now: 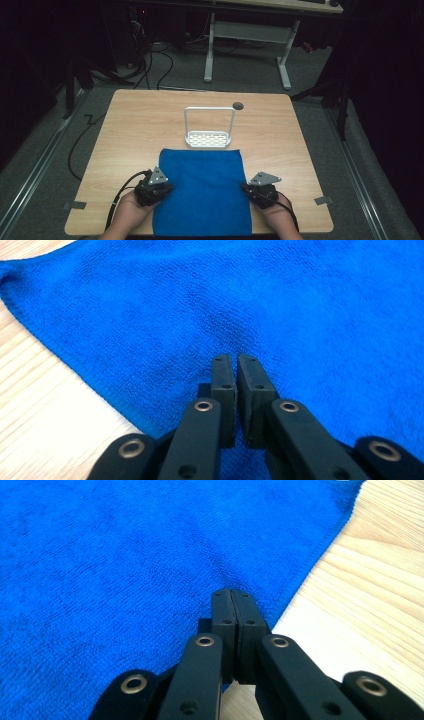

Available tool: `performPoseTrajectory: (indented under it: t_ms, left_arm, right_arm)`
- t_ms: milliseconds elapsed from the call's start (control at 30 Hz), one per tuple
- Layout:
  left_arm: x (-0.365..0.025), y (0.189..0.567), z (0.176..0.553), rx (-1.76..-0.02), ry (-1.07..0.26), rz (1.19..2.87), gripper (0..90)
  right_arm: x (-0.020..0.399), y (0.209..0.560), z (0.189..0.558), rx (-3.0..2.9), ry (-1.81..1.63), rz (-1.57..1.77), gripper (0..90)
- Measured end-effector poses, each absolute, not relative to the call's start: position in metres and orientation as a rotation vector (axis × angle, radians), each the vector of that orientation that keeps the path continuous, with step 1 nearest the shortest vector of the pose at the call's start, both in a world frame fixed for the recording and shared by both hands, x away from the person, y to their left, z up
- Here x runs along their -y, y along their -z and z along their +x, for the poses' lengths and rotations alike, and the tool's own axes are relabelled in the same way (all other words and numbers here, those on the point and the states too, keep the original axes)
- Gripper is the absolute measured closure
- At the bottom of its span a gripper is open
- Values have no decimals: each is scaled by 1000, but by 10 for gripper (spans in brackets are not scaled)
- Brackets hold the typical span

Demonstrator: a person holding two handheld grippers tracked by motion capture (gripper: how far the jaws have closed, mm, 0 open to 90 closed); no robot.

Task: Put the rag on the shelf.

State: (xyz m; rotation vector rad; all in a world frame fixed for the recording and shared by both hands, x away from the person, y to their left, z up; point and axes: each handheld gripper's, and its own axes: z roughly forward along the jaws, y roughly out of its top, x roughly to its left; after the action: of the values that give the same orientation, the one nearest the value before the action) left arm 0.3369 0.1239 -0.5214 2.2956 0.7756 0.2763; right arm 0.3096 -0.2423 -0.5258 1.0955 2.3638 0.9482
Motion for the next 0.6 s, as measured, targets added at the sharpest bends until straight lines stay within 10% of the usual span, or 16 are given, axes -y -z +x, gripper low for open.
performPoseTrajectory:
  t_ms: [600]
  left_arm:
    - [-115,524,334,-733,-244,2267,816]
  right_arm:
    - [258,523,305,-2344,-895,1128,891]
